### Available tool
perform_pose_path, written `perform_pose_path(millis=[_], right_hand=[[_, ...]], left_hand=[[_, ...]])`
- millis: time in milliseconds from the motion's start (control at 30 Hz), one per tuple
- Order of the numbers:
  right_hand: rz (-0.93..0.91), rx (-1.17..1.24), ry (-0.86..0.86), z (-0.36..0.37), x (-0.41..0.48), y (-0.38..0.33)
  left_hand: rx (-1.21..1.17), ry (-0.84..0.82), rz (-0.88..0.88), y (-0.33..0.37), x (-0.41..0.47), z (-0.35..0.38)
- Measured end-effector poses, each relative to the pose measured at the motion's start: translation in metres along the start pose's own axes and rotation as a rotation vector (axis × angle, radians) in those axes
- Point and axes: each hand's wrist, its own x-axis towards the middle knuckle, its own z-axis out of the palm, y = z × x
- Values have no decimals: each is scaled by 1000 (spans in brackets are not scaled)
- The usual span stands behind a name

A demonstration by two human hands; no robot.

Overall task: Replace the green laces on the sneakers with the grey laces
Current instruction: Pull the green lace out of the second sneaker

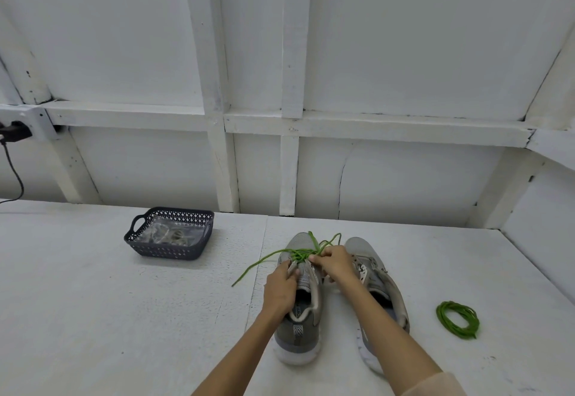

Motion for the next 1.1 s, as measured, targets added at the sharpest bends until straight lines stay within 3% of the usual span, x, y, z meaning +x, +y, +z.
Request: perform_pose_path(millis=[167, 200, 333, 400, 533, 700, 1100], right_hand=[[11, 236, 407, 7, -1, -2], [16, 237, 398, 7, -2, -2], [-3, 52, 93, 8, -1, 1], [-25, 43, 135, 8, 0, 1], [-29, 150, 378, 8, -4, -3], [-111, -35, 76, 4, -6, -6], [-117, -4, -140, -17, -7, -7]], left_hand=[[-6, 9, 2, 0, -1, 0], [0, 11, 4, 0, -1, -1], [6, 19, 11, 1, -1, 0], [1, 17, 5, 0, -1, 0], [-24, 21, -1, 0, 0, 1], [-32, 30, -1, 0, 1, 1], [-24, 32, 14, -5, 4, 3]])
